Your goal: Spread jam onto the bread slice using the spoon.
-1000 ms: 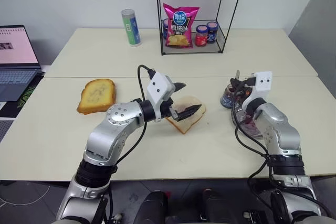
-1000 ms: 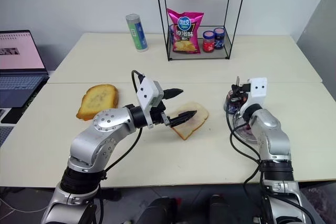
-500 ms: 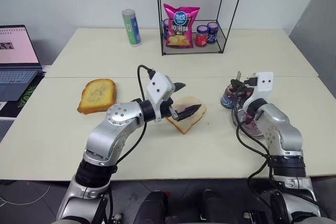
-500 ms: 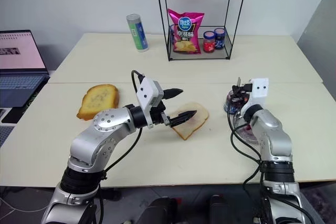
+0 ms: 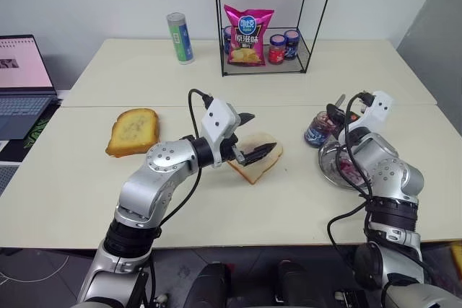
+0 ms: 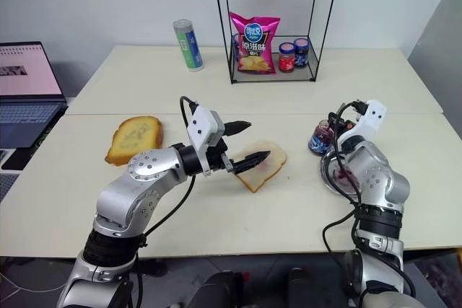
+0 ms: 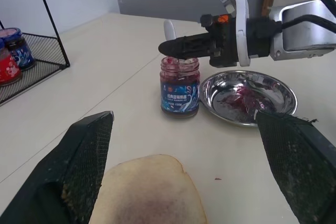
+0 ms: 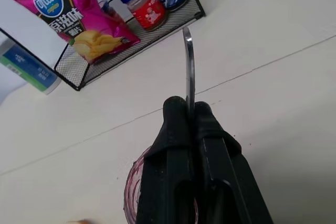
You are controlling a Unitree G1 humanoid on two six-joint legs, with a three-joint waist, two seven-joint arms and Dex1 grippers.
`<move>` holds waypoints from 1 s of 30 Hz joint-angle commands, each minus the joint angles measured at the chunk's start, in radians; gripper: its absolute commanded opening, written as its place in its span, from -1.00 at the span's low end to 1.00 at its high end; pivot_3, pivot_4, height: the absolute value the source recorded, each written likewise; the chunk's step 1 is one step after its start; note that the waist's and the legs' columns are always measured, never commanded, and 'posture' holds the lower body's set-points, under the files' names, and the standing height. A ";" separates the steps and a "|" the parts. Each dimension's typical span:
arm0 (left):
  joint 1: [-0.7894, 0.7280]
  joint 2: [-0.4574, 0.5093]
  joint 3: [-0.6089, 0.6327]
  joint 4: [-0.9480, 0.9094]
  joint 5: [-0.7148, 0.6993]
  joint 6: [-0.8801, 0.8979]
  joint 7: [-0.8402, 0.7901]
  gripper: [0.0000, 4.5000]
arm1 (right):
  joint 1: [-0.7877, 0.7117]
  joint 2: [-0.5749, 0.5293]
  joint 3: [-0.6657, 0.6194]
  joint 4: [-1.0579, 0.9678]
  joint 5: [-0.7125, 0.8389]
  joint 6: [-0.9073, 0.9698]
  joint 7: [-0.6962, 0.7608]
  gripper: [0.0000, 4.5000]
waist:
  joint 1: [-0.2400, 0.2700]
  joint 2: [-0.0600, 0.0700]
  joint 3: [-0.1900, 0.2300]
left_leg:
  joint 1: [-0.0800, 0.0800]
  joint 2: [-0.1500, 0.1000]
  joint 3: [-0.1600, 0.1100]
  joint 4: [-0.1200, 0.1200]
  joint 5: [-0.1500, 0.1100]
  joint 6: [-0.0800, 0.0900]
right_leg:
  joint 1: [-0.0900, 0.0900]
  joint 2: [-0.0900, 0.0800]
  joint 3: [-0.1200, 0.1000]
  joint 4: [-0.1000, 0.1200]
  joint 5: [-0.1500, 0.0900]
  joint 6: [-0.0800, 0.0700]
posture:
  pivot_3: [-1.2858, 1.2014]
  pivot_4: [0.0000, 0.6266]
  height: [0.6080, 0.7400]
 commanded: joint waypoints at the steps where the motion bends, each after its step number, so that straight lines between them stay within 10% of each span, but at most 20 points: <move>1: -0.012 -0.002 0.018 -0.028 -0.011 -0.017 0.005 1.00 | -0.041 -0.017 -0.020 -0.020 0.028 -0.002 -0.007 -1.00 | 0.000 0.000 0.000 | 0.000 0.000 0.000 0.000 0.000 0.000 | 0.000 0.000 0.000 0.000 0.000 0.000 | 0.03 -0.52 1.00; 30: -0.050 -0.007 0.004 0.023 -0.006 -0.050 -0.032 1.00 | -0.104 0.001 -0.180 -0.045 0.230 -0.011 -0.183 -1.00 | 0.000 0.000 0.000 | 0.000 0.000 0.000 0.000 0.000 0.000 | 0.000 0.000 0.000 0.000 0.000 0.000 | 0.03 -0.52 1.00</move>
